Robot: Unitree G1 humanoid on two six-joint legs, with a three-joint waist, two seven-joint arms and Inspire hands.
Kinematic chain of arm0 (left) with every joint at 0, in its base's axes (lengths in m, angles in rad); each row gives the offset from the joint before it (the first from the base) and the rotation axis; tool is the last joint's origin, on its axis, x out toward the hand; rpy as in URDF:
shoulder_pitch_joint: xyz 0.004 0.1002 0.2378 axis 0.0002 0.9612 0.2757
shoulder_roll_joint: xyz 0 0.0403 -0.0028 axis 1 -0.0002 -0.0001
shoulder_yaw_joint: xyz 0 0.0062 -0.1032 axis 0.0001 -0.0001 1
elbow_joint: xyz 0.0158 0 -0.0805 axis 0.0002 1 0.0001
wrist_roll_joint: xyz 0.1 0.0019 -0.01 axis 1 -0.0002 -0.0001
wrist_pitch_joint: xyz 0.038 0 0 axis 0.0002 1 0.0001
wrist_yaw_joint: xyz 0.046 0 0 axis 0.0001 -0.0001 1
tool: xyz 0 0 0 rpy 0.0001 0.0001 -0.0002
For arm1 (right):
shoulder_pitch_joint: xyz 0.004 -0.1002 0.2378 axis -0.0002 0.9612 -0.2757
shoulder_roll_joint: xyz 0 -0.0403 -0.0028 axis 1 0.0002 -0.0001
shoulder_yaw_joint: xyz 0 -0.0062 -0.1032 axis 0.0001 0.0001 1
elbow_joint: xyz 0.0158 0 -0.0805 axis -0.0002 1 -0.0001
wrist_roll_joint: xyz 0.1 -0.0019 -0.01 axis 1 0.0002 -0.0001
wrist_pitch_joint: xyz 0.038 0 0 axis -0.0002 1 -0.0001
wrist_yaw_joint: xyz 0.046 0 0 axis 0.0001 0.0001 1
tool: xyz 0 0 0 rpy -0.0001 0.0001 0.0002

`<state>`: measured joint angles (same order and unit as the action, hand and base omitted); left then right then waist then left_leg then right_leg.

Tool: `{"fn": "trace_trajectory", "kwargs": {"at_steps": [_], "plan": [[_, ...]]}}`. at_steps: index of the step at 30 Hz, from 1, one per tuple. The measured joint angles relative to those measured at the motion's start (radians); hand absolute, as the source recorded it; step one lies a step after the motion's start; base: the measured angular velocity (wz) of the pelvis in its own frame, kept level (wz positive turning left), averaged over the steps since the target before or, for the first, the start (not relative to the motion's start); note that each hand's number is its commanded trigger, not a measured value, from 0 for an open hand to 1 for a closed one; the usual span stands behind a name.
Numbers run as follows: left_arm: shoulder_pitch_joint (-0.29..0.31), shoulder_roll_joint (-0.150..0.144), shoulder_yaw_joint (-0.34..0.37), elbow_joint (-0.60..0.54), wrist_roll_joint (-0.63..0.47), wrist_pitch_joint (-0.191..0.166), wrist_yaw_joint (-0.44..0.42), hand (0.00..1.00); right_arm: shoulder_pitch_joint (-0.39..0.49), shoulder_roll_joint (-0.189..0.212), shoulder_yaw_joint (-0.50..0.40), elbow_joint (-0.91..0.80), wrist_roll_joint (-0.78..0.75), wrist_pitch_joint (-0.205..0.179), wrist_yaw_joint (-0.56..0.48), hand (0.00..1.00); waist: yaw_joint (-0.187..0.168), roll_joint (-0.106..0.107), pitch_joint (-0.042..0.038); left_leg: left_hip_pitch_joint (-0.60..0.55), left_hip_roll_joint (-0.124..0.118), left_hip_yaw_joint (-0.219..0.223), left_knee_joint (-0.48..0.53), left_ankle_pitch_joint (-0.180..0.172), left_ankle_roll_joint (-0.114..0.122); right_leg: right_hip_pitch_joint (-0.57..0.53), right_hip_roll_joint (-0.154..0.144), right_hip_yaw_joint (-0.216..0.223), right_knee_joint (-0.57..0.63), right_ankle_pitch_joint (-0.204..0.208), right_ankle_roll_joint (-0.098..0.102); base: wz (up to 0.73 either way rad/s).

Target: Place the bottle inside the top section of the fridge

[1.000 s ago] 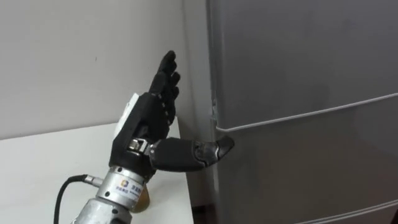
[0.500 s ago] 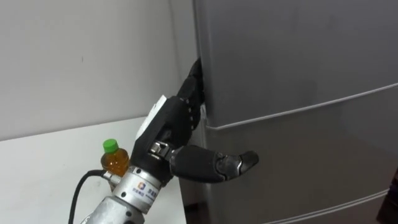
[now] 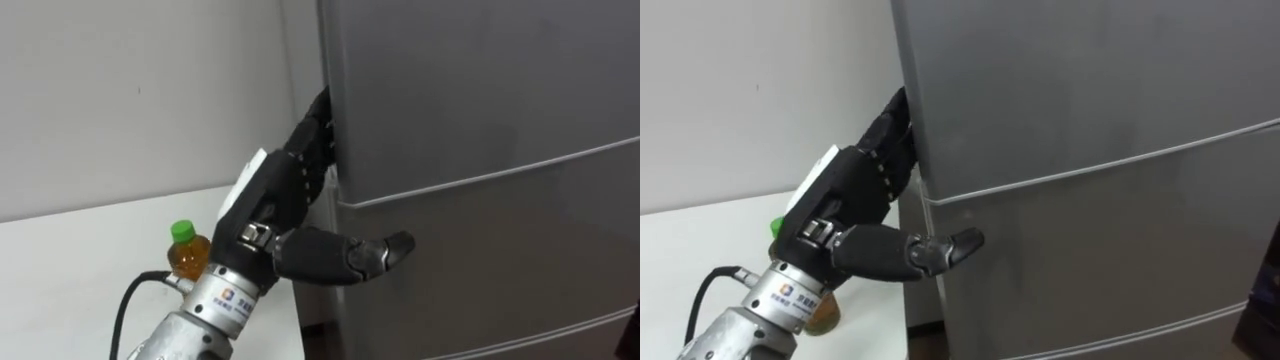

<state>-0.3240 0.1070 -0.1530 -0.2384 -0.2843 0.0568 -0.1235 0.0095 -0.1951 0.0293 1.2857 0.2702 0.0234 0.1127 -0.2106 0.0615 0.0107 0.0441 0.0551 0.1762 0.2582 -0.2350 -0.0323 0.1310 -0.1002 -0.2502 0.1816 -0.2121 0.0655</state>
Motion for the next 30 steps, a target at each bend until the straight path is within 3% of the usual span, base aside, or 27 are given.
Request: {"fn": "trace_trajectory", "kwargs": {"at_steps": [7,10,14,15,17,30], "plan": [[0.009,0.002,-0.004,-0.013,-0.040,0.009,0.003,1.00,0.000,-0.003,0.006,0.003,0.010,0.001,0.000,0.00,0.006,0.001,0.0054,0.002,-0.005,-0.002,0.000,0.001,0.002,0.012,-0.003,-0.001,-0.012,0.002,0.003,0.03],[0.009,0.006,-0.005,-0.014,-0.040,0.010,0.004,0.88,0.001,-0.004,0.007,0.003,0.014,0.001,0.000,0.00,0.006,0.003,0.0061,0.002,-0.007,-0.002,0.000,0.002,0.003,0.013,-0.005,-0.001,-0.013,0.004,0.005,0.00],[0.009,0.006,-0.004,-0.014,-0.040,0.013,0.005,0.53,0.002,-0.004,0.009,0.003,0.032,0.002,0.000,0.00,0.006,0.003,0.0060,0.002,-0.007,-0.002,0.000,0.002,0.004,0.013,-0.005,-0.001,-0.013,0.004,0.006,0.00],[0.009,0.006,-0.004,-0.014,-0.040,0.013,0.005,0.32,0.003,-0.004,0.009,0.003,0.036,0.002,0.000,0.00,0.006,0.004,0.0059,0.002,-0.007,-0.002,0.000,0.002,0.004,0.013,-0.005,-0.001,-0.012,0.004,0.006,0.00],[0.009,0.006,-0.004,-0.014,-0.040,0.013,0.005,0.02,0.003,-0.004,0.009,0.003,0.039,0.003,0.000,0.00,0.005,0.004,0.0055,0.002,-0.007,-0.002,0.000,0.002,0.004,0.013,-0.005,-0.001,-0.012,0.004,0.006,0.00],[0.009,0.027,-0.015,-0.014,-0.038,0.012,-0.004,0.00,0.000,-0.006,0.019,0.000,0.036,0.002,0.001,0.00,0.003,0.009,0.0044,0.004,-0.008,-0.002,0.001,0.004,0.006,0.016,-0.006,0.000,-0.010,0.006,0.006,0.00]]}}
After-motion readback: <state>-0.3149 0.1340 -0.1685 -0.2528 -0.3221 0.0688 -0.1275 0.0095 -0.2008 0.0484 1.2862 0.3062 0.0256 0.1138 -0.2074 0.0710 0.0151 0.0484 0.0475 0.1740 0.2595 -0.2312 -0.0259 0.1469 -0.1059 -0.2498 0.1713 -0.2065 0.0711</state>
